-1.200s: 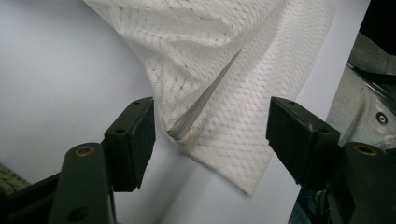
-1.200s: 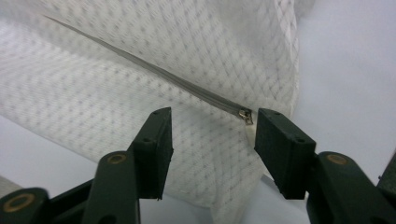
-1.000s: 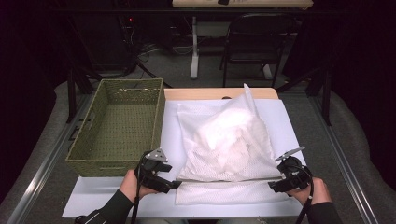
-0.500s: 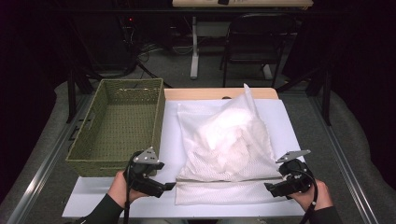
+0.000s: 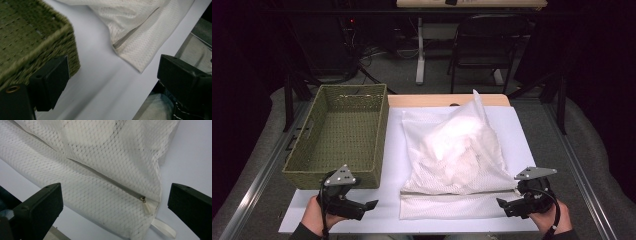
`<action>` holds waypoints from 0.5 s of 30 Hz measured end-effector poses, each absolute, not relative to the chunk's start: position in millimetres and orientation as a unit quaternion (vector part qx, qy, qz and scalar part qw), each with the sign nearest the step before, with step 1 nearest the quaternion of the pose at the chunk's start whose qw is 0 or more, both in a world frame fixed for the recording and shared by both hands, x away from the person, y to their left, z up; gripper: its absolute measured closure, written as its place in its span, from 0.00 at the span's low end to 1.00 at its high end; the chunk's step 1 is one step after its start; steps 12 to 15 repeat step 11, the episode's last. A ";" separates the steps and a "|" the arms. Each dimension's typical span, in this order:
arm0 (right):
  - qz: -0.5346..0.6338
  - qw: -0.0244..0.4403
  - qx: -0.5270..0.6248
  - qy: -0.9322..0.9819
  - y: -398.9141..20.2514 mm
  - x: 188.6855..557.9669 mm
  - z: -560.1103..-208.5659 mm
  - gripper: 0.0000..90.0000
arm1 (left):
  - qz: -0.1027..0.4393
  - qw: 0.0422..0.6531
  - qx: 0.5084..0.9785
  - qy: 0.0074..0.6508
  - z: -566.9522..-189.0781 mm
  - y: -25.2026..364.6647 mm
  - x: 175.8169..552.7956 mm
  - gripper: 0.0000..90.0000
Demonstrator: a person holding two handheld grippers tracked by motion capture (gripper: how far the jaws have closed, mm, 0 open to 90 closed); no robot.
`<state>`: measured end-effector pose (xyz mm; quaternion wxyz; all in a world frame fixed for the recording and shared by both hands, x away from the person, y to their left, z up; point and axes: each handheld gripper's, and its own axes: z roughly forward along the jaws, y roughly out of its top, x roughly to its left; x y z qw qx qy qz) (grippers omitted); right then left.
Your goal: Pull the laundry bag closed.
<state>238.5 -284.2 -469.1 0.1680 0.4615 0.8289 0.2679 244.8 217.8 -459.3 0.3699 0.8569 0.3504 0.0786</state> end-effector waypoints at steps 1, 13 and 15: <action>0.268 0.172 0.460 0.829 -284.0 237.3 -471.1 0.00 | 0.082 0.369 0.855 0.354 -460.3 221.4 243.0 0.10; 0.251 0.173 0.458 0.835 -285.7 235.7 -493.3 0.00 | 0.088 0.406 0.829 0.375 -479.6 236.5 237.8 0.05; 0.251 0.173 0.458 0.835 -285.7 235.7 -493.3 0.00 | 0.088 0.406 0.829 0.375 -479.6 236.5 237.8 0.05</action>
